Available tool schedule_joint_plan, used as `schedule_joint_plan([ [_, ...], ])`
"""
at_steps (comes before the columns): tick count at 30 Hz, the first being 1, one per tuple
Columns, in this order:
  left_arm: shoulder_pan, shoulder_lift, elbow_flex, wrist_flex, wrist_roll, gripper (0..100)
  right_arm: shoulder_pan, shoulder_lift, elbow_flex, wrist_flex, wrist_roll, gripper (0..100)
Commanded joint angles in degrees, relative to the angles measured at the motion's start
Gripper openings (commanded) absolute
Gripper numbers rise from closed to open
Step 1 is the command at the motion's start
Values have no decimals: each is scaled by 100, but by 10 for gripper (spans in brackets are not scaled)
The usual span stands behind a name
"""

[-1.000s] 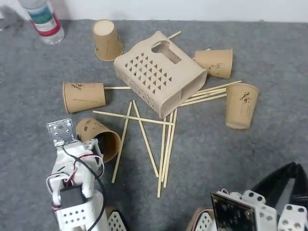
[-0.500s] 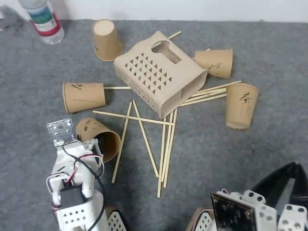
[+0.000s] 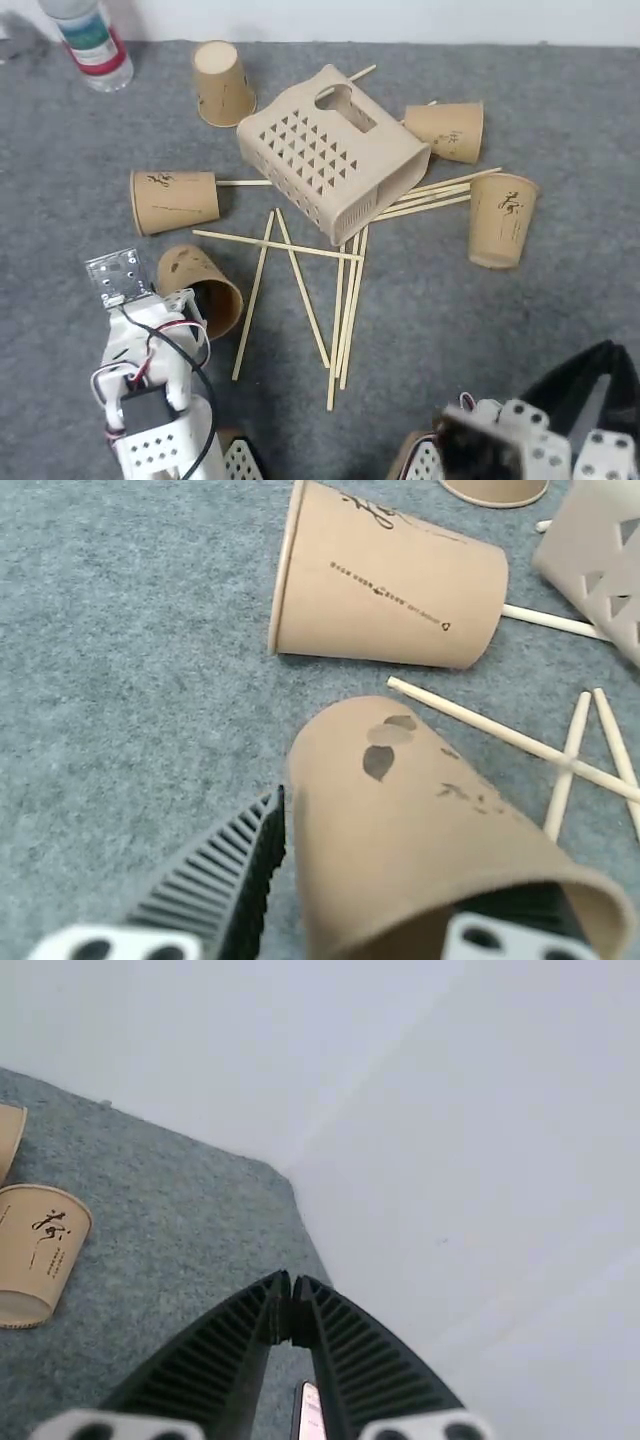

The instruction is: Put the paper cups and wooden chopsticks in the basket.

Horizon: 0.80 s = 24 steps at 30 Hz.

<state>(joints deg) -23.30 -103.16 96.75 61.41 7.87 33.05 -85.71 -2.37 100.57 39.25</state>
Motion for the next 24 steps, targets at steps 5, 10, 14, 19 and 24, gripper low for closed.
schedule_joint_plan([
  [5, -53, -132, -31, 18, 9, 255, 75, -251, 26, 48, 44, 10],
  [10, -53, -132, -31, 18, 9, 254, 75, -198, 26, 48, 44, 10],
  [14, -53, -132, -31, 26, 9, 254, 75, -207, 26, 48, 44, 10],
  [19, -53, -132, -31, 26, 9, 254, 75, -207, 26, 48, 44, 10],
  [24, -44, -132, -31, 26, 9, 254, 75, -207, 26, 48, 44, 10],
])
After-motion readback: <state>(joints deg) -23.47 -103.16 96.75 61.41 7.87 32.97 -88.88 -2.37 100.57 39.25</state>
